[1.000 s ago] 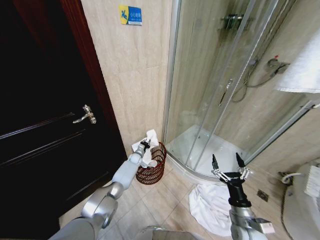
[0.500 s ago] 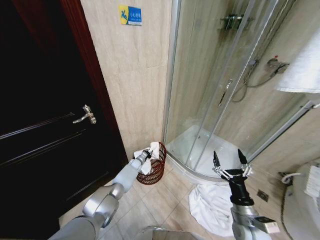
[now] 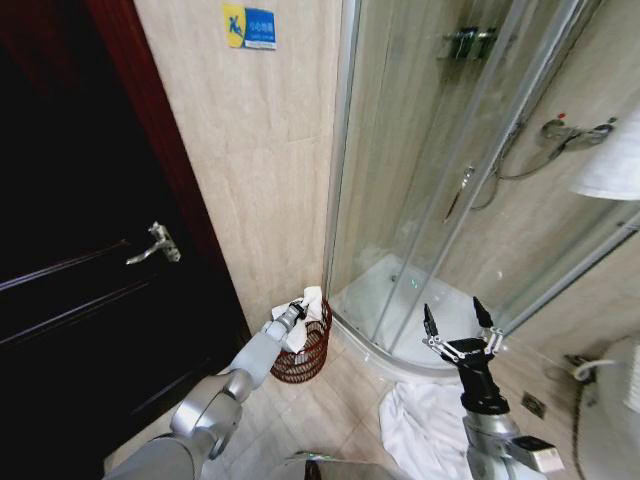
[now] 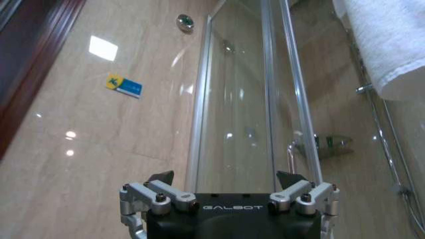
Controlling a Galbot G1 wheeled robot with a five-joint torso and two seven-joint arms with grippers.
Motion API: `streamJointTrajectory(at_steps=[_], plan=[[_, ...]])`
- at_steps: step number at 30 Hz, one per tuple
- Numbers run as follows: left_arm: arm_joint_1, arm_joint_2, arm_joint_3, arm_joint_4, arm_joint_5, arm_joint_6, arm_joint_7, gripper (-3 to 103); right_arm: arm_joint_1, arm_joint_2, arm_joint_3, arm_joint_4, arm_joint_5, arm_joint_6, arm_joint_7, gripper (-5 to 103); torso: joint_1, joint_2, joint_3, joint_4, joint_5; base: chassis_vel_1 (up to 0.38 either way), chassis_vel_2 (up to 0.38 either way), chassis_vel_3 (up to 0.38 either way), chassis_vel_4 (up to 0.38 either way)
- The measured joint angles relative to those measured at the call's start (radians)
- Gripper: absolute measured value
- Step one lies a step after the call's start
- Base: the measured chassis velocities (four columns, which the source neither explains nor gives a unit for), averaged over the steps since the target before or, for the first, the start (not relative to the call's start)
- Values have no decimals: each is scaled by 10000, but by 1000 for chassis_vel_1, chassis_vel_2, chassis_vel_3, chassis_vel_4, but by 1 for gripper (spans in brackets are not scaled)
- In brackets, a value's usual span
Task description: Discard the used towel into the hamper.
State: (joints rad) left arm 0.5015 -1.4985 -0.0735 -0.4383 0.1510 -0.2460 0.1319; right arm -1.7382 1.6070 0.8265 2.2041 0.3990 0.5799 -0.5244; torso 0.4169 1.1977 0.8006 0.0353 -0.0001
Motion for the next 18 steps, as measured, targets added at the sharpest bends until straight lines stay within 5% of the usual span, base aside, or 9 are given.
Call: streamJointTrajectory(at_steps=[10, 16, 18], plan=[[689, 565, -63, -105, 1219, 269, 846, 12, -94, 5, -6, 37, -53, 110, -69, 100, -5, -3, 0, -1, -6, -69, 74, 63, -36], [846, 649, -69, -106, 1359, 289, 788, 12, -57, 9, -60, 31, -161, 110, -75, 100, -12, 1, -2, 3, 1, 40, -19, -37, 35], [858, 557, -42, -77, 1299, 126, 705, 20, -53, 10, -59, 24, -191, 110, -75, 100, -9, 1, -2, -2, 2, 0, 0, 0, 0]])
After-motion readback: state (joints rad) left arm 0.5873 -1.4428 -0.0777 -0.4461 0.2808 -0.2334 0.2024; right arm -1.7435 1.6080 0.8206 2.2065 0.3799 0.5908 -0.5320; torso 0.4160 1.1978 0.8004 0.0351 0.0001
